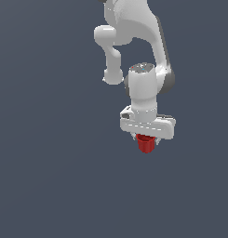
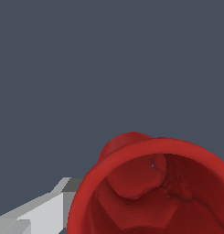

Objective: Pick up the object and move it to a goal position.

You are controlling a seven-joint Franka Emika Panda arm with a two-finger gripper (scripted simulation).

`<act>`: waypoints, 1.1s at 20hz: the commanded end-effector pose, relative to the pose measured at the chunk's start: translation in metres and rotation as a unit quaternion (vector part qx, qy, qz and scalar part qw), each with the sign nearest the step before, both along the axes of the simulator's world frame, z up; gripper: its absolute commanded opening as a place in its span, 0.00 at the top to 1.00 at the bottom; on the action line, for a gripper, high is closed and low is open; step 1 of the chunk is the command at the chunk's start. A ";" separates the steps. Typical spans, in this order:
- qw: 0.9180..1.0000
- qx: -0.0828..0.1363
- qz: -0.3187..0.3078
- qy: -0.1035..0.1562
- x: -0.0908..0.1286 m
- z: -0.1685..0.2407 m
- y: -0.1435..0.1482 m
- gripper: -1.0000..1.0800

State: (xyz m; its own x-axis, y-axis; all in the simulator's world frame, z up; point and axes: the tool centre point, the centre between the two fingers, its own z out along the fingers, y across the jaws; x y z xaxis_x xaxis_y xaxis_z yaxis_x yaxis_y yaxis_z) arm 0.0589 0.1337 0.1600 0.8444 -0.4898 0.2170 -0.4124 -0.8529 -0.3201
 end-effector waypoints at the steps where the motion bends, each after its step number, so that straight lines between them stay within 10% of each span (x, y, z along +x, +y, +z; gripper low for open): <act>1: 0.999 0.013 0.019 -0.036 0.016 0.027 0.011 1.00; 22: 0.959 0.093 0.136 -0.231 0.053 0.199 0.070 1.00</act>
